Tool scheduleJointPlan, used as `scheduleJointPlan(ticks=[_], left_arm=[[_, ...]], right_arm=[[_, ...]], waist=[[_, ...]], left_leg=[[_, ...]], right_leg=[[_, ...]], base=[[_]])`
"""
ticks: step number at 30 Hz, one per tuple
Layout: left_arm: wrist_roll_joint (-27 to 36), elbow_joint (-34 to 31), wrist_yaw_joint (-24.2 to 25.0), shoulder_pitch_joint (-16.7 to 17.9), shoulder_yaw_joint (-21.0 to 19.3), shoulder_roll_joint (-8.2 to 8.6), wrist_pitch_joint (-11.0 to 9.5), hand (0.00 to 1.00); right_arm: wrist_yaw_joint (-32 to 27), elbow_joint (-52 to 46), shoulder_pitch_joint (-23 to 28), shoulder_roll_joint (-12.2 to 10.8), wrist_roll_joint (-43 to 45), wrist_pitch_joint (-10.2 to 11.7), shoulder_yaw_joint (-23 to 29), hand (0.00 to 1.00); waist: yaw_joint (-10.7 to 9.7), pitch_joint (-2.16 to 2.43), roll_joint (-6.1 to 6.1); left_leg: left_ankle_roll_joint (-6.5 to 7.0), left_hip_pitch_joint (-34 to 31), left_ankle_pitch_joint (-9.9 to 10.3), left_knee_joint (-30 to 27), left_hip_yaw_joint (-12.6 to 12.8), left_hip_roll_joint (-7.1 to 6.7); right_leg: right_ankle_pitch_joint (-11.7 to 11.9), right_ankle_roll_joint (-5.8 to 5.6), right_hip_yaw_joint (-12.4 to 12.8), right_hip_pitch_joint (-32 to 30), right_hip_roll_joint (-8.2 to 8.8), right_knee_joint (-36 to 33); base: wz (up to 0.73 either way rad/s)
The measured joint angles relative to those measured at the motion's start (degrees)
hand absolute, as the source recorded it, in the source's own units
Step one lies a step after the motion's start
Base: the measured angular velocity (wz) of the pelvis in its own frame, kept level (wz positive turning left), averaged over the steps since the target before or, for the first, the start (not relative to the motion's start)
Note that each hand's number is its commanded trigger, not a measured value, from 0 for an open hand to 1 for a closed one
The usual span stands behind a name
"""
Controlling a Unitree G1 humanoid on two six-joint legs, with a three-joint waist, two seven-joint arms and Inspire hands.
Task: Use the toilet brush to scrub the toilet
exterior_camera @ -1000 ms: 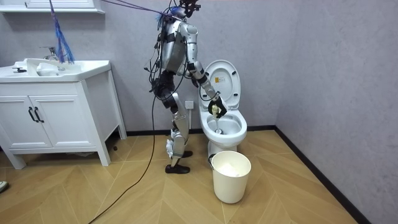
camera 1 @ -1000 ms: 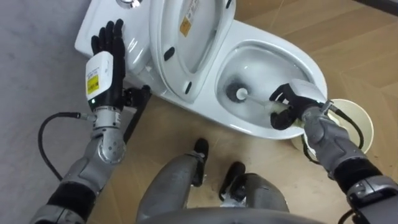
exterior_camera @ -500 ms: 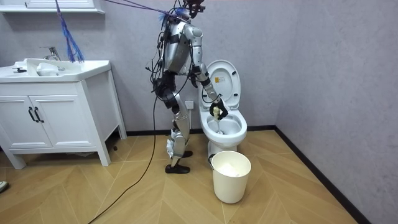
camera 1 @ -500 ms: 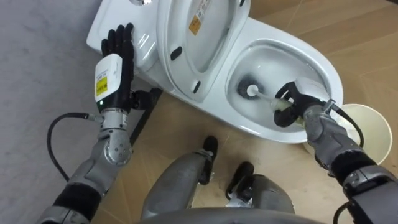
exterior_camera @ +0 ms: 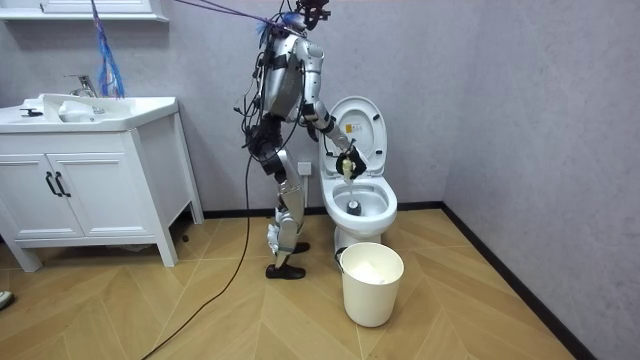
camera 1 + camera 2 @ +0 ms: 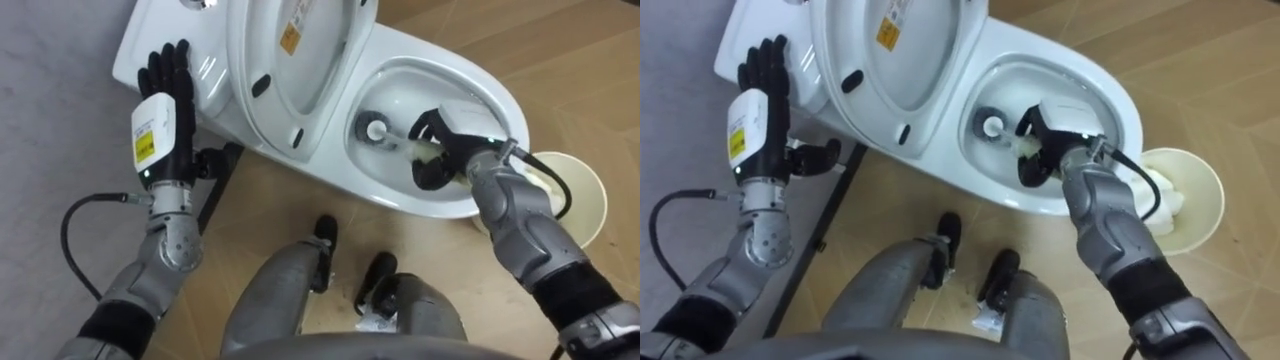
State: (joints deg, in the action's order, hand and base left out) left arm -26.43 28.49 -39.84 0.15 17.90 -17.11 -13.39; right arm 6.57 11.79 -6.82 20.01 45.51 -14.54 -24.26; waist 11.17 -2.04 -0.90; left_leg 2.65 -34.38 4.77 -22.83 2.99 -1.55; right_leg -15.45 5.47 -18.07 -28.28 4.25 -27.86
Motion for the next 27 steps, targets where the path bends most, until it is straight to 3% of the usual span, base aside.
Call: scheduleJointPlan(ticks=[2,4,6,15,17,21,23,27], left_arm=[[-0.04,-0.04,-0.07,0.14,0.03,0.0,0.27,0.0],[-0.03,-0.32,-0.11,0.8,0.2,-0.01,0.74,0.0],[-0.01,-0.32,-0.13,1.14,0.29,0.0,0.92,0.0],[0.05,-0.18,-1.07,1.9,1.21,0.06,2.19,0.0],[-0.01,-0.31,-0.81,1.92,1.15,0.0,2.3,0.0],[-0.05,-0.39,0.15,1.77,1.17,-0.06,2.03,0.0],[-0.09,-0.44,0.33,1.43,1.23,-0.06,1.87,0.0],[-0.09,-1.44,0.68,0.12,1.36,-0.26,1.66,0.0]], right_arm=[[1.16,-1.19,0.21,0.0,0.05,-0.33,0.25,1.0],[2.23,-1.63,0.23,-0.01,0.41,-0.53,0.28,1.0],[2.5,-1.63,0.3,-0.05,0.77,-0.53,0.29,1.0],[2.1,-2.64,2.9,0.19,1.94,-0.47,0.5,1.0],[1.07,-0.59,2.92,0.02,1.67,0.48,0.69,1.0],[-5.52,12.31,0.92,0.68,-5.54,4.98,0.87,1.0],[-8.44,19.58,-1.3,0.7,-9.71,7.35,1.23,1.0],[-11.82,34.25,-9.13,0.93,-24.83,11.13,2.01,1.0]], waist=[[0.03,0.1,-0.04],[0.02,0.73,-0.07],[0.02,0.94,-0.08],[-0.27,1.01,-0.2],[-0.51,0.99,-0.19],[-1.04,0.94,-0.13],[-1.31,0.71,-0.09],[-1.38,-1.02,0.17]], left_leg=[[-0.07,-0.03,0.03,0.01,0.01,0.17],[-0.12,-0.19,0.02,0.02,0.12,0.5],[-0.14,-0.1,0.01,0.01,0.15,0.5],[-0.16,0.63,0.0,-0.01,0.14,0.53],[-0.16,0.49,0.0,-0.16,0.15,0.52],[-0.05,0.2,-0.08,-0.66,-0.29,0.01],[0.03,0.0,-0.12,-0.94,-0.6,-0.12],[0.14,-0.35,-0.52,-1.12,-1.24,-0.67]], right_leg=[[0.18,0.05,0.3,-0.12,-0.23,0.07],[0.27,0.12,0.52,-0.42,-0.3,0.01],[0.29,0.14,0.61,-0.39,-0.31,-0.08],[0.26,0.14,0.6,0.36,-0.27,-0.01],[0.16,0.16,0.49,0.26,-0.15,-0.21],[-0.3,-0.01,-0.55,0.37,0.49,-1.03],[-0.37,-0.07,-0.95,0.41,0.67,-1.26],[-1.1,-0.06,-1.55,-0.26,1.57,-2.64]], base=[[-0.06],[-0.06],[0.0],[0.0],[0.02],[0.13],[0.11],[0.11]])
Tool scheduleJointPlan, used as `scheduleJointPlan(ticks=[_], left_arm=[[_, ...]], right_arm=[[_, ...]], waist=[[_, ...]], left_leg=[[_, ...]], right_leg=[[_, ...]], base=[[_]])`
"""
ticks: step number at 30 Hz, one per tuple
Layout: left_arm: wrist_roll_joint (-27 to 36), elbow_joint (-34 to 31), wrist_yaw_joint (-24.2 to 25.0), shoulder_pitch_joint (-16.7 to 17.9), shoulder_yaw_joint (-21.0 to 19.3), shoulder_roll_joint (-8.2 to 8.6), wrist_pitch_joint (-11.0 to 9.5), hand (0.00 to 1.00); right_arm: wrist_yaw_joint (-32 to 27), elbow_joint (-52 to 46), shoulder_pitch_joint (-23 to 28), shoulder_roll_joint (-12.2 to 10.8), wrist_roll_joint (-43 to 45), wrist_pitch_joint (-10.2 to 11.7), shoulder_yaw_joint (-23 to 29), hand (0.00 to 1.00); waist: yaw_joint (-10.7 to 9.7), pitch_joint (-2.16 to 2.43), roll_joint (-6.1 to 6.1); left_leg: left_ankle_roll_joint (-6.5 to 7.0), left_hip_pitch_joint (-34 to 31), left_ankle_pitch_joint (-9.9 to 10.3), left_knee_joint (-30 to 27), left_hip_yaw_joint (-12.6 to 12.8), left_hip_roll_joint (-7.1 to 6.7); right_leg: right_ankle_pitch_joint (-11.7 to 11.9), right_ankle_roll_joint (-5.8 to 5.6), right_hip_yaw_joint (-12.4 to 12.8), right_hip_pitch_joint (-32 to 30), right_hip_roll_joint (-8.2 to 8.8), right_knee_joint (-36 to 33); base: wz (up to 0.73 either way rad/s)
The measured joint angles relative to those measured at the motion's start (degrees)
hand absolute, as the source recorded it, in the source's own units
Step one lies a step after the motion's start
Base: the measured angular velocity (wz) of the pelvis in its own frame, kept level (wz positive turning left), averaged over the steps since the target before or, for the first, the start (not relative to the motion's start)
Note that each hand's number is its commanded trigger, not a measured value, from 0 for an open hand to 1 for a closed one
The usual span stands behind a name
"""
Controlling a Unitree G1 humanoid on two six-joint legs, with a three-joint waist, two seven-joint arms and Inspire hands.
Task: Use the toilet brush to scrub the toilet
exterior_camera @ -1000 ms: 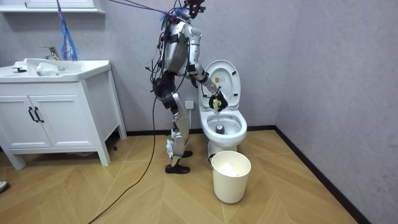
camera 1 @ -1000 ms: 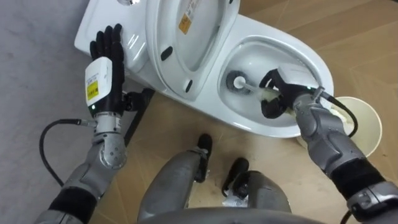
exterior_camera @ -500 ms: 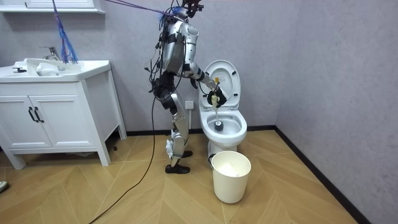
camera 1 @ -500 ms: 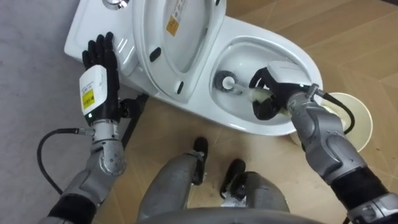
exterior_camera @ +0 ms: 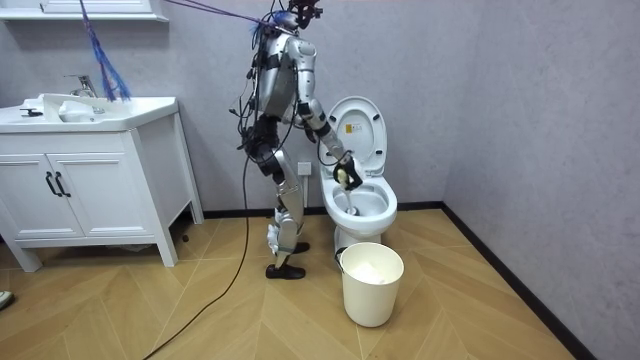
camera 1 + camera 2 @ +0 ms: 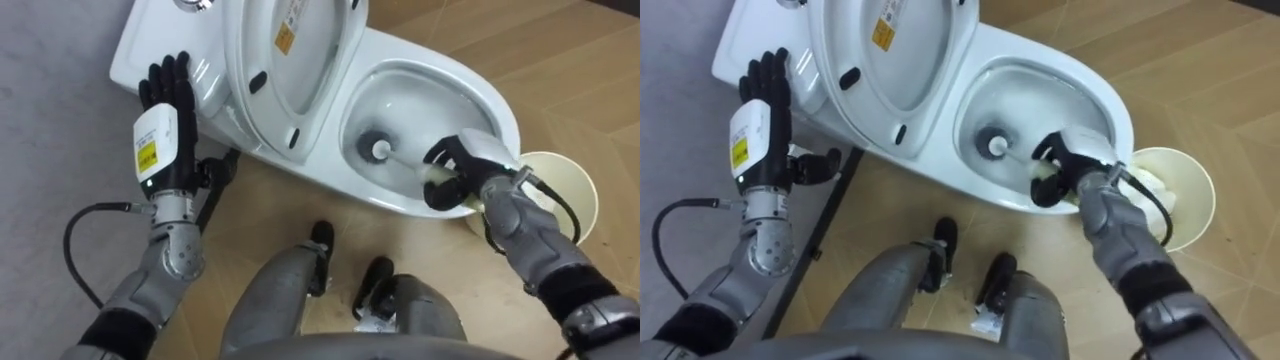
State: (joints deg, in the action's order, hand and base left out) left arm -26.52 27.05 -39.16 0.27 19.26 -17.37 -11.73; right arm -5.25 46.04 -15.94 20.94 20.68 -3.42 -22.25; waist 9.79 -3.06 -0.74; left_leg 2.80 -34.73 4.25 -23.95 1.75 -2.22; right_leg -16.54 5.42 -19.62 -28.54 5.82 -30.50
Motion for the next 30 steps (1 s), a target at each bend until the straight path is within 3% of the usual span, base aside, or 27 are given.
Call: scheduleJointPlan(ticks=[4,6,13,18,22,26,30], left_arm=[[-0.65,-1.19,0.17,-0.78,0.1,-0.06,-0.93,0.0],[-0.65,-1.22,0.6,-0.77,0.09,-0.06,-1.45,0.0],[-0.67,-1.25,2.43,-0.87,-0.52,-0.04,-1.87,0.0],[-0.59,-1.21,3.1,-0.91,-0.45,-0.01,-1.49,0.0],[-0.6,-0.99,3.16,-0.84,-0.49,0.14,-1.62,0.0],[-0.63,0.36,3.12,-0.62,-0.48,0.14,-1.98,0.0],[-0.35,1.23,3.2,-0.71,-1.0,0.14,-1.97,0.0]], right_arm=[[-0.29,10.54,-7.71,0.28,-12.98,1.31,1.27,1.0],[0.03,12.5,-8.67,0.46,-16.44,1.63,1.53,1.0],[0.06,14.66,-8.83,1.11,-16.7,2.4,2.73,1.0],[-0.05,14.58,-8.85,0.53,-15.54,2.6,2.14,1.0],[-0.52,12.28,-8.77,-0.72,-8.03,2.04,2.13,1.0],[0.01,4.55,-7.36,-1.96,3.0,-0.88,0.35,1.0],[3.39,-4.6,-6.44,-1.96,15.17,-3.98,-1.44,1.0]], waist=[[0.62,-0.27,0.41],[0.72,-0.43,0.68],[0.84,-0.67,1.09],[1.24,-0.64,1.05],[1.56,-0.55,0.9],[1.87,0.13,-0.18],[2.52,0.45,-0.65]], left_leg=[[0.1,-2.1,-0.61,-0.14,-0.4,-0.65],[0.11,-2.0,-0.61,-0.32,-0.34,-1.06],[0.15,-1.54,-0.63,-0.41,-0.24,-2.25],[0.17,-1.63,-0.64,-0.6,-0.21,-2.15],[0.22,-1.71,-0.67,-0.67,-0.03,-1.95],[0.28,-1.61,-0.68,-0.65,-0.1,-1.33],[0.1,-1.61,-0.5,-0.41,0.2,-0.28]], right_leg=[[-0.33,0.13,-0.29,-2.54,0.82,-1.87],[-0.77,0.03,-0.3,-2.55,1.4,-2.68],[-2.45,-0.13,-0.29,-2.99,3.09,-5.49],[-2.41,-0.09,-0.21,-3.16,3.09,-5.51],[-2.05,-0.14,-0.19,-3.09,2.81,-5.04],[-1.27,-0.11,-0.4,-2.3,1.88,-3.35],[-0.3,0.36,0.26,-2.41,0.56,-2.09]], base=[[0.11],[0.1],[0.07],[-0.02],[-0.02],[-0.05],[-0.14]])
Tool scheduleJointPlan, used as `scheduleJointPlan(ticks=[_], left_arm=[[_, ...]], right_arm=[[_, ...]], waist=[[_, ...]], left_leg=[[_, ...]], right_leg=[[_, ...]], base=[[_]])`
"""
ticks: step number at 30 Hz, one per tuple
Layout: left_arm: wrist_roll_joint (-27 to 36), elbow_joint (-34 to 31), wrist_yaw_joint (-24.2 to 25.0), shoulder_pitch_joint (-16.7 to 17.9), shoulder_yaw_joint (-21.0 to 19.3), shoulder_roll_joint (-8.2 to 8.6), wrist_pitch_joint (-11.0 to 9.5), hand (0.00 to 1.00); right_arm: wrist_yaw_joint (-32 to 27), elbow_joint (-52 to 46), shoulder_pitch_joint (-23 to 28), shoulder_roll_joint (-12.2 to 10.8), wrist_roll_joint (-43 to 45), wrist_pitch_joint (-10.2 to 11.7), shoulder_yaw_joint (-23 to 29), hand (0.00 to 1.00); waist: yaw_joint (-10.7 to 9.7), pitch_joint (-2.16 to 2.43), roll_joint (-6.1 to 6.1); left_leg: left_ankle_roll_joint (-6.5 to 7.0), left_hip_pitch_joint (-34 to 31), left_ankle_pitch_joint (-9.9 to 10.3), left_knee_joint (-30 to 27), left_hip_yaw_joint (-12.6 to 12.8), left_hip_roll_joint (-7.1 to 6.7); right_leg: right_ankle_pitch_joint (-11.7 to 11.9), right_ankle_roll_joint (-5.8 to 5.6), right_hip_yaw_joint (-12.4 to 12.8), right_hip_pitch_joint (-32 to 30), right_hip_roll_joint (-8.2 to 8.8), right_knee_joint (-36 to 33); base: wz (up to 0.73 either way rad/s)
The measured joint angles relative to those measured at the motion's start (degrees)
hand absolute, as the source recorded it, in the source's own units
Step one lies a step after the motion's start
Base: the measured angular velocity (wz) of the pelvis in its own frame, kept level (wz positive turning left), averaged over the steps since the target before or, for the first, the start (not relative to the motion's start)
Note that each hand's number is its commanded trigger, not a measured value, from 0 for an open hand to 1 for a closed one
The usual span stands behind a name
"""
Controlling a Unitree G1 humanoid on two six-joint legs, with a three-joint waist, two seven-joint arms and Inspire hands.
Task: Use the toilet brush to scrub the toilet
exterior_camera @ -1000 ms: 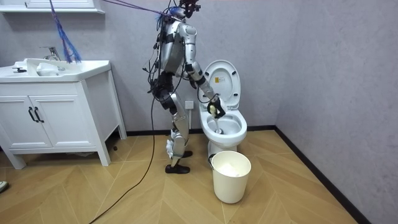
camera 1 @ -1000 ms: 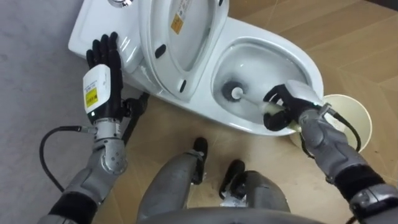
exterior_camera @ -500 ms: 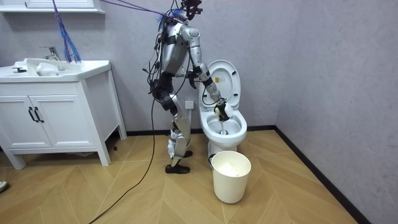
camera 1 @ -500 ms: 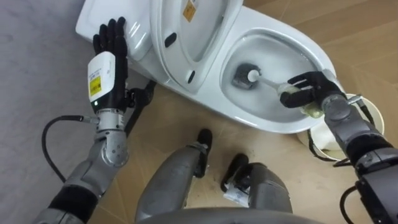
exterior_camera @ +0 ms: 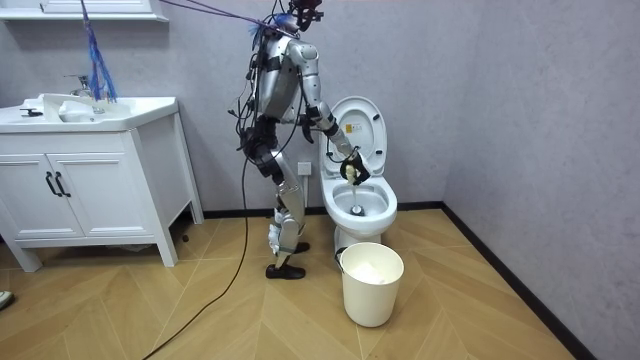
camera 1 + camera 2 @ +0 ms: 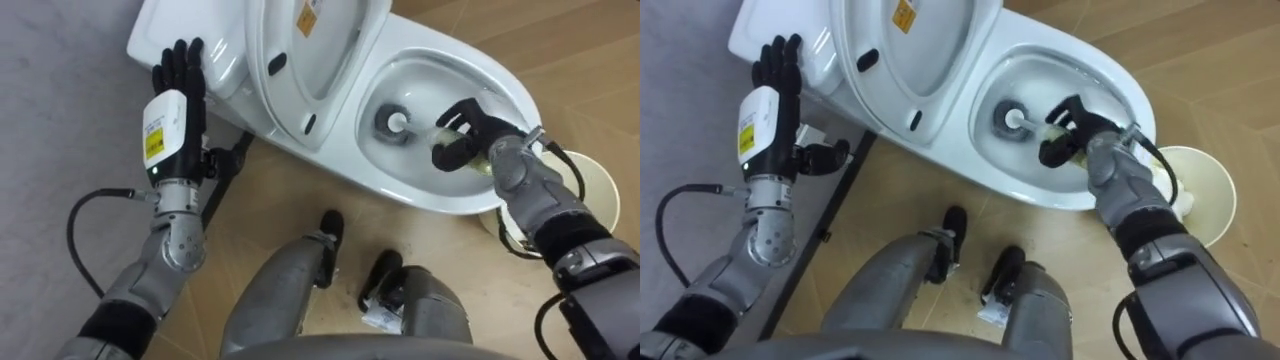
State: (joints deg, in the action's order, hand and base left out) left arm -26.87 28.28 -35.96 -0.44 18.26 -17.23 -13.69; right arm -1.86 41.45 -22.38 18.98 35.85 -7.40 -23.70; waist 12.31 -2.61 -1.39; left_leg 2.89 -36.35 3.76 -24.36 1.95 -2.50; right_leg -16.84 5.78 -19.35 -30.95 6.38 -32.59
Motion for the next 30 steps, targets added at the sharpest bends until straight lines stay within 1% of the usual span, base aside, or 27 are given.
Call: scheduleJointPlan(ticks=[1,3,5,6,7,8,9,12,14,15,18,19,21,23,25,28,30], left_arm=[[0.48,-0.03,-0.01,0.0,-0.05,0.09,0.02,0.0],[0.52,0.4,-0.03,0.02,-0.19,0.08,0.09,0.0],[0.53,1.46,-0.1,0.02,-0.25,0.08,0.11,0.0],[0.53,2.15,-0.1,0.02,-0.28,0.08,0.36,0.0],[0.59,2.3,-0.1,0.01,-0.25,0.07,0.53,0.0],[1.64,2.63,-0.14,-0.11,-0.25,0.06,0.68,0.0],[2.76,2.86,-0.27,-0.34,-0.09,0.04,0.68,0.0],[2.99,2.67,-1.11,-0.34,0.24,0.02,1.28,0.0],[3.05,2.63,-1.41,-0.36,0.53,-0.07,1.63,0.0],[2.98,2.65,-1.46,-0.34,0.55,-0.08,1.62,0.0],[2.99,2.6,-2.1,-0.32,1.05,-0.22,1.48,0.0],[2.98,2.58,-2.22,-0.3,1.12,-0.26,1.27,0.0],[2.99,2.43,-2.29,-0.23,1.22,-0.32,0.92,0.0],[3.26,2.1,-2.5,-0.01,1.79,-0.39,0.81,0.0],[4.23,2.26,-3.14,-0.05,2.28,-0.5,0.54,0.0],[4.75,2.42,-3.26,-0.05,2.34,-0.55,0.18,0.0],[4.75,2.65,-3.6,0.08,2.28,-0.59,0.04,0.0]], right_arm=[[0.93,-3.49,1.34,0.16,2.18,-0.65,-0.25,1.0],[2.25,-7.82,3.12,0.2,4.41,-2.02,-0.83,1.0],[3.34,-10.25,4.49,0.23,6.51,-2.94,-1.34,1.0],[4.2,-11.26,4.86,0.23,7.2,-3.28,-1.82,1.0],[4.64,-11.58,4.89,0.25,7.24,-3.46,-2.11,1.0],[5.48,-12.46,4.99,0.3,7.24,-4.06,-2.48,1.0],[6.18,-13.98,5.47,0.68,7.25,-4.47,-2.8,1.0],[7.55,-17.65,6.78,1.97,7.25,-5.3,-4.46,1.0],[8.21,-18.06,7.05,2.03,7.41,-5.5,-4.52,1.0],[8.81,-19.57,7.78,2.23,7.68,-6.34,-4.52,1.0],[10.65,-22.97,9.7,2.3,9.65,-6.6,-4.47,1.0],[11.27,-24.35,10.49,2.32,10.47,-6.75,-4.45,1.0],[12.4,-26.56,11.73,2.54,11.92,-7.06,-4.41,1.0],[13.69,-29.17,12.83,3.39,12.54,-7.14,-4.4,1.0],[14.9,-31.29,13.75,3.79,13.36,-7.17,-4.38,1.0],[14.01,-31.38,14.48,3.82,13.35,-7.13,-4.17,1.0],[12.85,-31.13,14.93,3.7,13.12,-6.89,-3.61,1.0]], waist=[[0.46,0.05,-0.07],[0.78,0.11,-0.06],[0.8,0.33,-0.4],[0.78,0.58,-0.65],[0.77,0.69,-0.78],[0.69,0.81,-0.89],[0.67,0.82,-0.89],[0.48,0.83,-0.84],[0.39,0.89,-0.75],[0.38,0.93,-0.68],[0.33,1.09,-0.21],[0.31,1.21,0.01],[0.27,1.31,0.21],[0.21,1.31,0.23],[0.28,1.29,0.27],[0.35,1.24,0.35],[-0.15,1.23,0.38]], left_leg=[[-0.08,0.01,-0.01,0.14,0.33,0.38],[-0.26,0.3,-0.04,0.56,1.04,0.78],[-0.45,0.7,-0.06,0.81,1.22,0.87],[-0.61,0.87,0.04,0.82,1.27,0.93],[-0.66,0.93,0.07,0.81,1.28,0.92],[-0.82,0.96,0.03,0.8,1.23,0.85],[-0.97,0.94,-0.04,0.81,1.17,0.85],[-1.17,0.92,-0.16,0.81,1.13,0.99],[-1.18,0.88,-0.16,0.7,1.05,1.02],[-1.18,0.77,-0.16,0.51,0.96,1.01],[-1.17,0.32,-0.16,-0.23,0.78,0.99],[-1.17,0.15,-0.16,-0.44,0.58,0.96],[-1.16,0.08,-0.15,-0.44,0.37,0.93],[-1.15,0.1,-0.15,-0.5,0.34,1.02],[-1.13,0.26,0.04,-0.63,0.24,1.7],[-1.23,0.47,0.32,-0.49,0.27,1.83],[-1.24,0.48,0.33,-0.38,0.29,1.73]], right_leg=[[0.35,0.13,0.37,-0.03,-0.46,0.49],[0.56,0.32,1.02,-0.18,-0.82,0.7],[0.64,0.45,1.42,-0.04,-1.03,0.83],[0.68,0.53,1.73,0.06,-1.2,0.85],[0.7,0.58,1.82,0.1,-1.27,0.84],[0.74,0.68,1.86,0.11,-1.39,0.83],[0.75,0.81,1.83,0.12,-1.52,0.94],[0.82,1.01,1.79,0.12,-1.68,1.13],[0.84,1.03,1.79,0.13,-1.72,1.15],[0.84,1.03,1.73,0.14,-1.73,1.14],[0.84,1.03,1.58,0.14,-1.72,1.14],[0.83,1.02,1.49,0.14,-1.72,1.17],[0.84,1.01,1.17,0.28,-1.71,1.29],[0.98,0.92,1.02,0.52,-1.85,1.68],[1.2,0.93,1.07,0.85,-2.18,2.15],[1.23,0.96,1.14,0.84,-2.32,2.13],[1.22,0.96,1.09,0.86,-2.3,2.11]], base=[[-0.25],[-0.2],[-0.13],[-0.09],[-0.09],[-0.03],[0.0],[-0.01],[0.0],[0.0],[0.0],[0.03],[0.06],[0.03],[-0.06],[-0.03],[0.0]])
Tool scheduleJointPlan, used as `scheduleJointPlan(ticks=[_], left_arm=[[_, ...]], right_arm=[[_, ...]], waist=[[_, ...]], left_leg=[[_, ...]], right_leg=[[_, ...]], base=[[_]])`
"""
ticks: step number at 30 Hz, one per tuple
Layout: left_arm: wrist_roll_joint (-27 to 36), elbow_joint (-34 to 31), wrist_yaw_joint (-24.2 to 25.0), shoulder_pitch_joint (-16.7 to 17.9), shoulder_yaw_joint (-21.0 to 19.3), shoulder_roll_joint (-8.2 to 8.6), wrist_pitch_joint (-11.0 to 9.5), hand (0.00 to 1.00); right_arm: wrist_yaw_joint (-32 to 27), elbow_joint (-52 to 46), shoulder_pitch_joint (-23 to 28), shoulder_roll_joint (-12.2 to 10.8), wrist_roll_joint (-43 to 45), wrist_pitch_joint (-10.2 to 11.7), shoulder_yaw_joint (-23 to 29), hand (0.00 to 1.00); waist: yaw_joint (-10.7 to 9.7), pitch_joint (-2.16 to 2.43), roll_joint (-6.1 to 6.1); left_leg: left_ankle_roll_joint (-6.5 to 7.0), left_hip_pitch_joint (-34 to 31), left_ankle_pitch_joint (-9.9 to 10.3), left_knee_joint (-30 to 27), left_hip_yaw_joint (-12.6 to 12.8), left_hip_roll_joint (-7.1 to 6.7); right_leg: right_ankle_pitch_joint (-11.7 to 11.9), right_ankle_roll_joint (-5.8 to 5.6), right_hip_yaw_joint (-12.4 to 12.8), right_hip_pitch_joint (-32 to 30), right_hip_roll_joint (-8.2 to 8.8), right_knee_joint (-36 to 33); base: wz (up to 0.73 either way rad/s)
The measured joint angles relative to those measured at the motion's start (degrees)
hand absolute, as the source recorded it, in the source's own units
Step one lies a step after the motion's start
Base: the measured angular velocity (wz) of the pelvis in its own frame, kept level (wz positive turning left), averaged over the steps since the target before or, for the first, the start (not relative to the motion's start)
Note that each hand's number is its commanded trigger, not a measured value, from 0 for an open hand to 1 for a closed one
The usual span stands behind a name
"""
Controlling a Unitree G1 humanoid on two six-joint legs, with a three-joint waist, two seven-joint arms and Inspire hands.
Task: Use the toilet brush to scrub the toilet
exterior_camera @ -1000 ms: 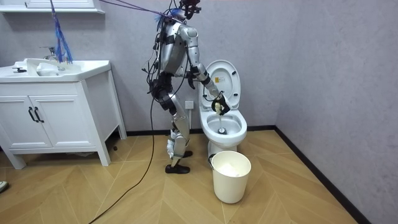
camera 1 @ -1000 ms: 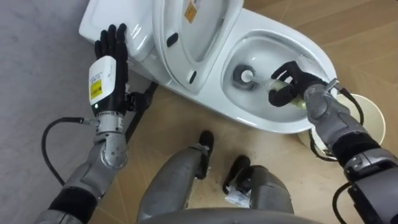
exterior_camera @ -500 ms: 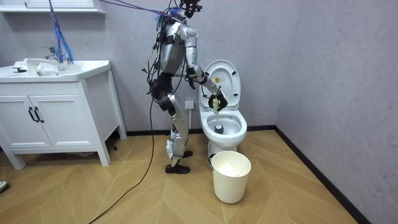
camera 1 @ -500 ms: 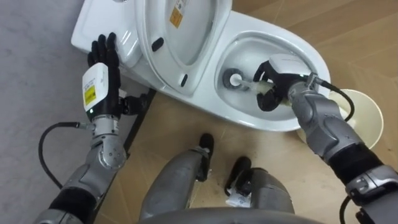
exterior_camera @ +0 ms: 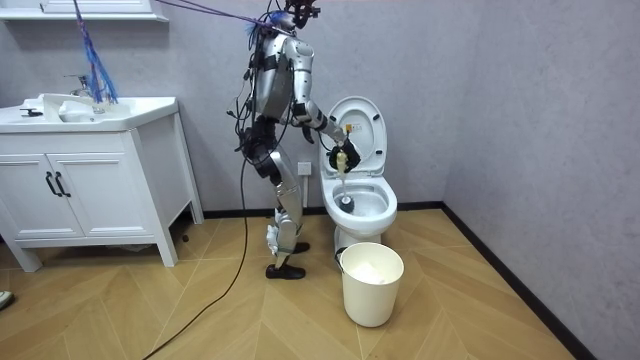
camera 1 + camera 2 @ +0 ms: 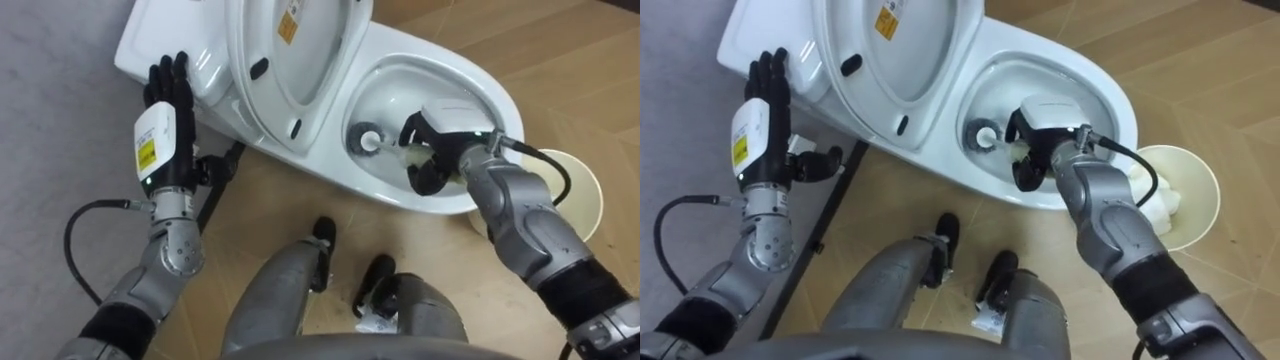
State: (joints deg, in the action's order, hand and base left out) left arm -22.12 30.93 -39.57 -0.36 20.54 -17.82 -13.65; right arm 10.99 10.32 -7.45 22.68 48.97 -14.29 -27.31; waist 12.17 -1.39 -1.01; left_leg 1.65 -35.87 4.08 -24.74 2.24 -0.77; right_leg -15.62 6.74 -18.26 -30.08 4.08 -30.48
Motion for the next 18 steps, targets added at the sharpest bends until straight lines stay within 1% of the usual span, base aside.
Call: scheduleJointPlan(ticks=[1,3,5,6,8,9,10,11,13,14,15,18], left_arm=[[0.01,0.02,-0.18,0.04,-0.02,-0.07,0.0,0.0],[0.07,-0.1,-0.77,0.42,-0.12,-0.45,-0.16,0.0],[0.07,-0.69,-0.9,0.61,-0.24,-0.59,-0.21,0.0],[-0.05,-1.13,-0.92,0.75,-0.5,-0.79,-0.21,0.0],[-0.16,-2.41,-0.93,1.37,-1.29,-1.36,-0.72,0.0],[-0.61,-3.39,-1.14,1.77,-1.78,-1.42,-0.71,0.0],[-0.67,-3.88,-1.49,2.22,-2.22,-1.4,-0.76,0.0],[-0.67,-4.06,-1.52,2.31,-2.36,-1.35,-0.77,0.0],[-1.21,-4.89,-1.53,2.42,-2.63,-1.3,-0.83,0.0],[-1.35,-4.89,-1.53,2.42,-2.69,-1.19,-0.83,0.0],[-2.13,-4.92,-1.55,2.51,-3.11,-0.79,-0.79,0.0],[-2.26,-4.96,-1.54,2.73,-3.58,-0.64,-0.67,0.0]], right_arm=[[-0.53,0.25,0.14,0.03,-0.28,0.14,0.02,1.0],[-3.36,3.12,0.05,-0.2,-4.55,1.79,1.23,1.0],[-5.92,6.91,-0.74,0.0,-9.8,3.39,3.11,1.0],[-7.53,10.89,-1.99,-0.07,-14.72,4.8,4.57,1.0],[-9.86,14.93,-3.78,-0.04,-22.26,6.03,6.76,1.0],[-11.58,17.51,-5.09,-0.29,-27.68,7.04,8.48,1.0],[-13.53,20.41,-6.64,-0.64,-33.05,7.93,9.77,1.0],[-14.26,21.72,-7.23,-0.66,-35.29,8.29,10.62,1.0],[-16.55,25.95,-8.92,0.3,-43.74,8.86,13.1,1.0],[-16.62,26.93,-9.13,0.52,-46.0,8.93,13.56,1.0],[-16.66,28.61,-9.39,0.56,-50.22,8.97,14.34,1.0],[-17.42,30.79,-9.41,0.33,-59.27,9.07,14.58,1.0]], waist=[[-0.08,-0.03,0.04],[-0.93,-0.14,0.22],[-1.09,-0.35,0.54],[-1.34,-0.59,0.92],[-1.31,-1.06,1.69],[-1.68,-1.36,2.15],[-2.63,-1.52,2.41],[-2.88,-1.56,2.5],[-2.94,-1.59,2.71],[-3.2,-1.61,2.73],[-3.4,-1.61,2.74],[-4.03,-1.61,2.72]], left_leg=[[0.0,0.0,0.0,0.03,0.09,0.01],[-0.02,-0.02,-0.01,0.2,0.22,0.02],[-0.04,-0.17,-0.04,0.41,0.17,-0.06],[-0.05,-0.22,-0.06,0.2,0.1,-0.06],[-0.08,-0.6,-0.14,0.18,0.2,-0.01],[-0.04,-0.85,-0.23,0.2,0.38,-0.01],[0.06,-0.97,-0.41,0.31,0.35,-0.2],[0.13,-1.05,-0.48,0.31,0.31,-0.39],[0.39,-1.55,-0.72,0.25,0.09,-0.84],[0.42,-1.56,-0.75,0.24,0.1,-0.87],[0.49,-1.57,-0.78,0.2,0.16,-0.91],[0.77,-1.63,-0.96,0.21,0.48,-1.06]], right_leg=[[0.0,0.0,0.0,0.0,0.0,0.0],[-0.01,0.03,-0.3,0.01,0.16,-0.18],[-0.05,0.08,-0.38,-0.08,0.25,-0.27],[-0.09,0.1,-0.46,-0.12,0.31,-0.35],[-0.11,0.13,-0.31,-0.63,0.3,-0.49],[-0.12,0.14,-0.21,-1.03,0.36,-0.69],[-0.23,0.12,-0.43,-1.16,0.61,-0.9],[-0.41,0.05,-0.52,-1.31,0.85,-1.23],[-0.59,-0.09,-0.71,-1.96,1.35,-1.79],[-0.58,-0.11,-0.71,-1.98,1.4,-1.84],[-0.57,-0.17,-0.76,-1.95,1.49,-1.86],[-0.69,-0.36,-0.59,-2.27,1.93,-2.54]], base=[[0.0],[0.06],[0.05],[0.04],[-0.02],[0.0],[0.08],[0.15],[0.11],[0.04],[0.0],[-0.01]])
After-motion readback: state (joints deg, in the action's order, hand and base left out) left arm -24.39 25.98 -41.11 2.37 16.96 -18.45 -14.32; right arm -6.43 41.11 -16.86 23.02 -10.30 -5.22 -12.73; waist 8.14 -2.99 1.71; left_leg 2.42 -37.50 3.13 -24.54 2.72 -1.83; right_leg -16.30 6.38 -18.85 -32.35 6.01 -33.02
